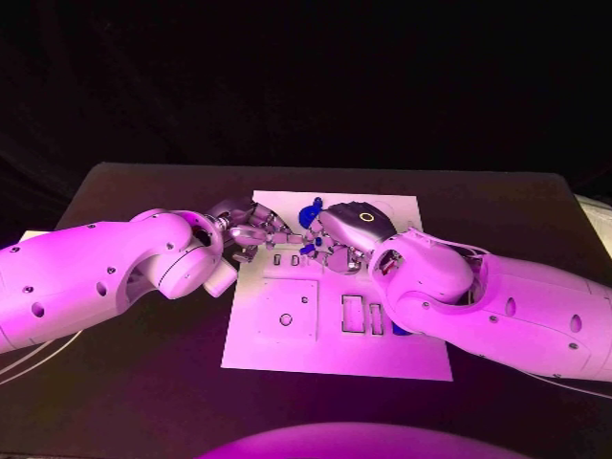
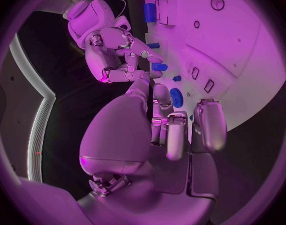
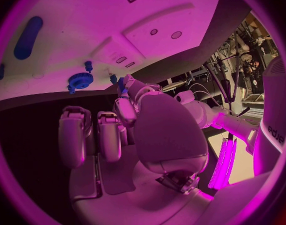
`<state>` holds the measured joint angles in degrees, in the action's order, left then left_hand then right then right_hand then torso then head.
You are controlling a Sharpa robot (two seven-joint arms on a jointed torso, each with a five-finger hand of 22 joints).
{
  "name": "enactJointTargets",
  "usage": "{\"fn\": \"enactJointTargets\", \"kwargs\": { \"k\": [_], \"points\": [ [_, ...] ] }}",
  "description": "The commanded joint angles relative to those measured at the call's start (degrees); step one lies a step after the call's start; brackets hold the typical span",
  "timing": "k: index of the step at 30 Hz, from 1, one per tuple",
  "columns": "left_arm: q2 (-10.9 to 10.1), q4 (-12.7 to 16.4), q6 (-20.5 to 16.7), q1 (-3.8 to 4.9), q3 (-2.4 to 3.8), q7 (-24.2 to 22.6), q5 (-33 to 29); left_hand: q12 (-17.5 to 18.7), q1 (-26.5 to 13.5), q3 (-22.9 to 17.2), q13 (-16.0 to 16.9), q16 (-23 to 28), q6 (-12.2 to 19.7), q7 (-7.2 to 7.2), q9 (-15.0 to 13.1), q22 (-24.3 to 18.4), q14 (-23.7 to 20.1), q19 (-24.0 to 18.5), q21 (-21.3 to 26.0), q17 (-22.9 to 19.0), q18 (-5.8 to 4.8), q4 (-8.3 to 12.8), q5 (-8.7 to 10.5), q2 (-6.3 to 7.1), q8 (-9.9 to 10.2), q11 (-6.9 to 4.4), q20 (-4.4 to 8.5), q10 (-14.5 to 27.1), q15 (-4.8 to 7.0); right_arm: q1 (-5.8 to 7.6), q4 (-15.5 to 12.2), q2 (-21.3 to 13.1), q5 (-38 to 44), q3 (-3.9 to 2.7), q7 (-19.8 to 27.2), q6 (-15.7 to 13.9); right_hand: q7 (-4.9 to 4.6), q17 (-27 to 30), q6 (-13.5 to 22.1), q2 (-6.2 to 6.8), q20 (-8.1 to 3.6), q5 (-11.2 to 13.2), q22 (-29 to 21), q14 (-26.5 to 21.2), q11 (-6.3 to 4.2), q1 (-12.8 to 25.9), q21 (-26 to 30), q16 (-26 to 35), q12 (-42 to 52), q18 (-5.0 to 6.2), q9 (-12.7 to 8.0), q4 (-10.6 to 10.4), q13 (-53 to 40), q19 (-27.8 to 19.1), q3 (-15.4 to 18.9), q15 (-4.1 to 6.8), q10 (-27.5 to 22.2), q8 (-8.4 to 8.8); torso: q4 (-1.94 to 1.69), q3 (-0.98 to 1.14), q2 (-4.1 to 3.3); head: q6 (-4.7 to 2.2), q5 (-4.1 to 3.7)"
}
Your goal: Assemble the parts on the task board
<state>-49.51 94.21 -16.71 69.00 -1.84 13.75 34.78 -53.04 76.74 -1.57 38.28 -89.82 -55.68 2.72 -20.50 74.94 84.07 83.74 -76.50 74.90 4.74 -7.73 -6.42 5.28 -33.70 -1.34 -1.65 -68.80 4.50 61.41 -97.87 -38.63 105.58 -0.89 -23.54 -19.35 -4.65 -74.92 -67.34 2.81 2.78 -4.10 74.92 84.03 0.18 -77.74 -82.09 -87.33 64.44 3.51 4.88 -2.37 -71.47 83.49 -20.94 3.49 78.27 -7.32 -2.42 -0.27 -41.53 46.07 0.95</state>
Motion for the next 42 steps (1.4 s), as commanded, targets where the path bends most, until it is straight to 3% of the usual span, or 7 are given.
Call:
{"fn": "enactJointTargets", "kwargs": {
  "k": [1, 18, 42],
  "points": [
    [0.2, 0.1, 2.0, -0.01, 0.02, 0.6, 1.5, -0.4, 0.7, 0.2, 0.1, -0.2, -0.4, -0.01, 0.1, 1.1, 5.9, 0.8, -0.3, 15.1, -1.15, 0.5, -0.10, -0.08, -0.3, -0.09, 0.26, -0.5, 0.39, 0.01, -0.2, 0.0, 0.8, -0.05, -0.6, -0.4, 0.38, -12.0, -0.7, -0.07, -0.51, -0.3, 0.1, 5.2, -0.34, 0.4, 0.0, 0.0, -0.2, -0.33, 0.4, -0.4, 0.1, -0.1, 0.0, 0.45, -0.2, -0.19, -0.03, -0.02, 0.00, 0.06, -0.01],
    [0.8, -0.6, 2.2, -0.02, 0.03, 2.7, 3.6, -1.0, 1.9, 0.3, 1.0, -0.2, -0.6, -0.13, 0.2, 1.3, 5.9, 0.9, -0.4, 15.1, -1.19, 1.2, -0.15, -0.26, -0.5, -0.20, 0.36, -0.9, 0.48, -0.01, -0.8, 0.1, 0.9, -0.16, -1.0, -1.2, 0.33, -12.0, -0.6, 0.01, -0.54, -0.5, 0.1, 5.2, -0.32, 0.6, 0.0, 0.1, -0.5, -0.33, 0.4, -0.4, 0.2, -0.1, 0.1, 0.46, -0.2, -0.19, 0.01, -0.01, -0.02, 0.14, -0.06],
    [1.0, -1.1, 2.9, -0.09, 0.03, 5.2, 4.5, -1.0, 4.0, -0.2, 1.1, -0.2, -0.8, -0.30, 0.7, 1.4, 5.9, 1.0, -0.4, 15.1, -1.21, 2.2, -0.25, -1.56, -0.4, -0.39, 0.53, -0.9, 0.65, -0.01, -1.7, -0.1, 1.3, -0.18, -1.4, -2.6, 0.28, -11.9, -0.5, 0.06, -0.56, -1.0, 0.1, 5.2, -0.30, 0.6, 0.0, 0.1, -0.6, -0.33, 0.4, -0.4, 0.3, -0.1, 0.1, 0.45, -0.2, -0.23, -0.01, -0.02, 0.03, 0.46, 0.11]
  ]
}}
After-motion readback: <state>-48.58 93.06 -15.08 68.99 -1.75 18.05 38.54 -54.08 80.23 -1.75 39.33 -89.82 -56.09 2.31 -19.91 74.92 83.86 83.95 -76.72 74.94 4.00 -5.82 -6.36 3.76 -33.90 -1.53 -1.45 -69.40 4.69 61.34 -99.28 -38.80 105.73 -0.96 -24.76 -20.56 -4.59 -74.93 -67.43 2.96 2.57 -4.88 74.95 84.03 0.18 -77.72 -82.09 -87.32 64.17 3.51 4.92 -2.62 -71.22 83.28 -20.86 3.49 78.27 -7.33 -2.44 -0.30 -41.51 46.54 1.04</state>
